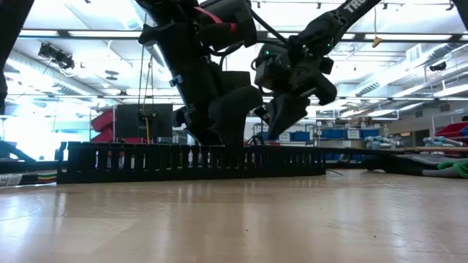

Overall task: Ziptie cables
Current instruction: Insert the black cover of the black cable duct

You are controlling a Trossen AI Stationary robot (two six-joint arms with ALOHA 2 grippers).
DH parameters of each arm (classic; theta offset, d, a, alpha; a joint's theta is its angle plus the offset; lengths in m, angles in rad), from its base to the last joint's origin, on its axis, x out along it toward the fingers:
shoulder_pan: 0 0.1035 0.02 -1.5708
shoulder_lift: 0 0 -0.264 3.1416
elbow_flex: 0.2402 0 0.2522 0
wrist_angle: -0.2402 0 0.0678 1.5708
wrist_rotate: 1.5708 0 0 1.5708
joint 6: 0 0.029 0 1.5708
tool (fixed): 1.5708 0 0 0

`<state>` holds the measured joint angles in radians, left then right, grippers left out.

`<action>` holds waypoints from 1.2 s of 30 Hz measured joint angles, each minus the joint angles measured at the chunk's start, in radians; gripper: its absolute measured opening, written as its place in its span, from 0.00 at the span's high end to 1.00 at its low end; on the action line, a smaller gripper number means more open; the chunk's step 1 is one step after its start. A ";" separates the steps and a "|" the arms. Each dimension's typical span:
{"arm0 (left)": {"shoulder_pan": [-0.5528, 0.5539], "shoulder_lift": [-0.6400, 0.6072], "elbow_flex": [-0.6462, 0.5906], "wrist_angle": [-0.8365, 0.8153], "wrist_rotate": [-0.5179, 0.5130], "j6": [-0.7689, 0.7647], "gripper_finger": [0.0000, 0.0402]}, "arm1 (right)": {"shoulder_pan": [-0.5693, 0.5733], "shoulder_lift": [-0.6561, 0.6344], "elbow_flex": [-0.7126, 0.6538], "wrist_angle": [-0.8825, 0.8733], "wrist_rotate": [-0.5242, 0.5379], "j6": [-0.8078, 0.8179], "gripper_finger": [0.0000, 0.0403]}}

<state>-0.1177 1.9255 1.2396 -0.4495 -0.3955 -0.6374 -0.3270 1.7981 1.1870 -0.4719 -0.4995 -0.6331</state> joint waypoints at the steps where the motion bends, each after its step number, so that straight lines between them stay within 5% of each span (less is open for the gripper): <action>1: 0.000 0.000 0.000 0.000 0.000 0.000 0.44 | -0.011 -0.001 0.000 -0.014 0.000 -0.003 1.00; 36: 0.002 0.001 0.027 -0.046 0.058 0.041 0.42 | -0.015 0.079 -0.045 0.087 -0.017 0.039 1.00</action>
<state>-0.1159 1.9263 1.2667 -0.4951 -0.3372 -0.5966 -0.3420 1.8767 1.1416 -0.3848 -0.5168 -0.5945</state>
